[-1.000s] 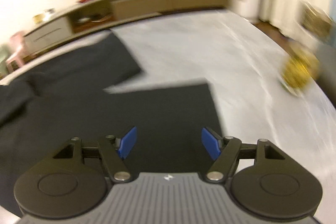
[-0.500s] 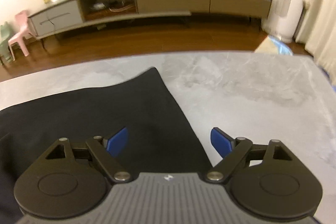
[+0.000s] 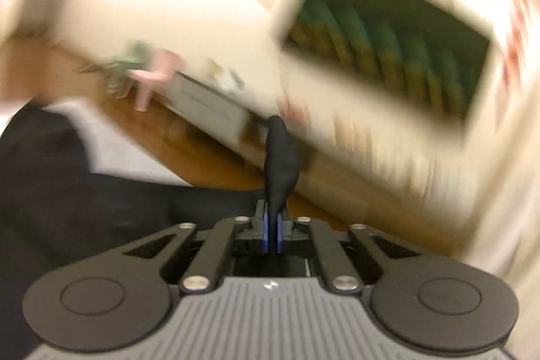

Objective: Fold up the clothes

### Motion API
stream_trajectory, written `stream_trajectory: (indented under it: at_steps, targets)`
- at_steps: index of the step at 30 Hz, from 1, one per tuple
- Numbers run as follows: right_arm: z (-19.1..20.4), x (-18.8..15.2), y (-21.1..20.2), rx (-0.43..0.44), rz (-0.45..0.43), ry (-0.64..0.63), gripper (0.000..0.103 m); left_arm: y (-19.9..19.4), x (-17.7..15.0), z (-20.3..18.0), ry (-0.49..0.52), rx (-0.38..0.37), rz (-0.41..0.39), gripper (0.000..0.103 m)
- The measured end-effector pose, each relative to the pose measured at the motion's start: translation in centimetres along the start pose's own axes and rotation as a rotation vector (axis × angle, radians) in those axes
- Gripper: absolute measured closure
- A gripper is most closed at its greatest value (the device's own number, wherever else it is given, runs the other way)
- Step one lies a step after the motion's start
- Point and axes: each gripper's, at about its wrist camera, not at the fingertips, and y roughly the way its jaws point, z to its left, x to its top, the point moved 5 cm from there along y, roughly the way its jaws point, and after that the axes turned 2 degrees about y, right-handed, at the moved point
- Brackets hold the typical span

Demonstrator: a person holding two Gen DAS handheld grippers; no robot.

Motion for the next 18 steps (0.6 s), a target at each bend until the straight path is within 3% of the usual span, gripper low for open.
stream_trajectory:
  at_steps: [1, 3, 4, 6, 8, 10, 12, 15, 18]
  targets:
    - [2.2, -1.3, -3.3, -0.025, 0.015, -0.158, 0.098, 0.0, -0.1, 0.1, -0.012, -0.016, 0.009, 0.055]
    - [5.9, -6.4, -8.0, -0.022, 0.137, -0.351, 0.094, 0.1, -0.6, -0.1, -0.034, -0.055, 0.036, 0.055]
    - [7.3, -9.6, -9.7, -0.017, 0.233, -0.395, 0.09, 0.2, -0.9, -0.3, -0.04, -0.071, 0.049, 0.055]
    - [8.0, -14.6, -11.4, -0.022, 0.441, -0.352, 0.086, 0.3, -1.4, -0.5, -0.035, -0.076, 0.062, 0.055]
    - [7.2, -16.0, -12.9, -0.05, 0.537, -0.183, 0.086, 0.4, -1.9, -0.7, -0.031, -0.081, 0.076, 0.055]
    - [6.2, -16.1, -14.2, -0.075, 0.581, 0.026, 0.077, 0.6, -2.4, -0.8, -0.026, -0.086, 0.089, 0.055]
    - [5.4, -14.6, -14.9, -0.081, 0.559, 0.257, 0.051, 0.7, -2.9, -1.0, -0.021, -0.09, 0.102, 0.055]
    - [5.4, -12.5, -14.6, -0.053, 0.509, 0.523, 0.037, 0.9, -3.6, -1.3, -0.013, -0.097, 0.122, 0.055]
    - [6.9, -11.1, -13.0, 0.0, 0.473, 0.65, 0.022, 0.9, -3.8, -1.2, -0.011, -0.101, 0.127, 0.054]
